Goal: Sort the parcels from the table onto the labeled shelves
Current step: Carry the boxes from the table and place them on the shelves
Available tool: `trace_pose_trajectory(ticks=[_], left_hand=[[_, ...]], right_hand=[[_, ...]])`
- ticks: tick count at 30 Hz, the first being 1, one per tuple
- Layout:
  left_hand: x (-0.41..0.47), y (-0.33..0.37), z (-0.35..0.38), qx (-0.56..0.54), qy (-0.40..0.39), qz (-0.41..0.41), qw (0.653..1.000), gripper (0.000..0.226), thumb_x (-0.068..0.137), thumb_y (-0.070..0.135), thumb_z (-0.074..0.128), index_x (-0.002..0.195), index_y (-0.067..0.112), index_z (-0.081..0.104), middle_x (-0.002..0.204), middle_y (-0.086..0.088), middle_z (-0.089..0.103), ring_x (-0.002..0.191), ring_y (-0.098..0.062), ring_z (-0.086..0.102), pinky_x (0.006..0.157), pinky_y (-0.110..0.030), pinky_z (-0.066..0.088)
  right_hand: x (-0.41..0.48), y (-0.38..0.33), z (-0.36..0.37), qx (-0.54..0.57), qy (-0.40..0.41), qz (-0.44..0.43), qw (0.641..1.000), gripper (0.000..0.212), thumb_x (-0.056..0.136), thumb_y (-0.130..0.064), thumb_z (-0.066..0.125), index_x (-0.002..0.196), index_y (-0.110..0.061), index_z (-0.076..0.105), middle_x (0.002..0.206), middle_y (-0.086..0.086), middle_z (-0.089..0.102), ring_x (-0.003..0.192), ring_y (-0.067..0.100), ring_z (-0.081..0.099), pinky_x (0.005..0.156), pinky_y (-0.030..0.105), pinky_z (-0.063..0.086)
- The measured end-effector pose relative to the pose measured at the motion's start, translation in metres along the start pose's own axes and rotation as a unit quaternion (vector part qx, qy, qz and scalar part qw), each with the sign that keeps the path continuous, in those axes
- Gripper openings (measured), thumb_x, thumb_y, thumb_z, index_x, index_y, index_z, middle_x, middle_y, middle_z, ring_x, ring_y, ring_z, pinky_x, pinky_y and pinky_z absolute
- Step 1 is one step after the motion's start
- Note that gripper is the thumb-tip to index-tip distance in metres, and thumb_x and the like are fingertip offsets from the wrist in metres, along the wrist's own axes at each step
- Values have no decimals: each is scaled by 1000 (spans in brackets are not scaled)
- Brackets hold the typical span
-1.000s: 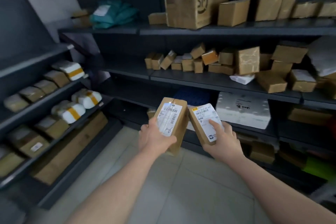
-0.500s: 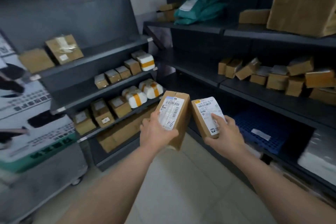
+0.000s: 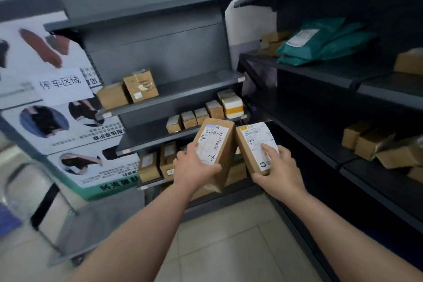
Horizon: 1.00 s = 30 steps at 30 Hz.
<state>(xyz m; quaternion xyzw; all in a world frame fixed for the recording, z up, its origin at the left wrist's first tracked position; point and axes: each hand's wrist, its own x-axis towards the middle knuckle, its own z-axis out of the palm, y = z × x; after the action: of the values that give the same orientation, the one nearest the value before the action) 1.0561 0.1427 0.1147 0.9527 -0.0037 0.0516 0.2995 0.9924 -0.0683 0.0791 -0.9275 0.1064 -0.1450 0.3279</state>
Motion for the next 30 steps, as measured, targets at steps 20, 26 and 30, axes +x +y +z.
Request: trace_pose_trajectory(ticks=[20, 26, 30], left_hand=[[316, -30, -35, -40, 108, -38, 993, 99, 59, 51, 75, 143, 34, 26, 127, -6, 38, 117, -26, 38, 87, -37, 40], [413, -28, -56, -37, 138, -52, 988, 100, 60, 50, 75, 144, 31, 25, 131, -9, 37, 120, -31, 39, 96, -44, 44], [476, -20, -62, -20, 157, -79, 984, 99, 61, 52, 74, 145, 30, 26, 133, -11, 39, 121, -34, 41, 96, -49, 46]], right_hand=[[315, -102, 118, -4, -4, -103, 995, 86, 73, -48, 64, 146, -39, 20, 147, -3, 18, 128, 23, 32, 105, 40, 35], [418, -144, 150, 1, -2, -128, 992, 86, 71, -49, 64, 145, -39, 22, 146, -2, 20, 125, 25, 34, 103, 43, 38], [489, -159, 164, -17, -2, -170, 985, 88, 69, -52, 64, 145, -40, 22, 146, -3, 19, 124, 25, 33, 102, 41, 35]])
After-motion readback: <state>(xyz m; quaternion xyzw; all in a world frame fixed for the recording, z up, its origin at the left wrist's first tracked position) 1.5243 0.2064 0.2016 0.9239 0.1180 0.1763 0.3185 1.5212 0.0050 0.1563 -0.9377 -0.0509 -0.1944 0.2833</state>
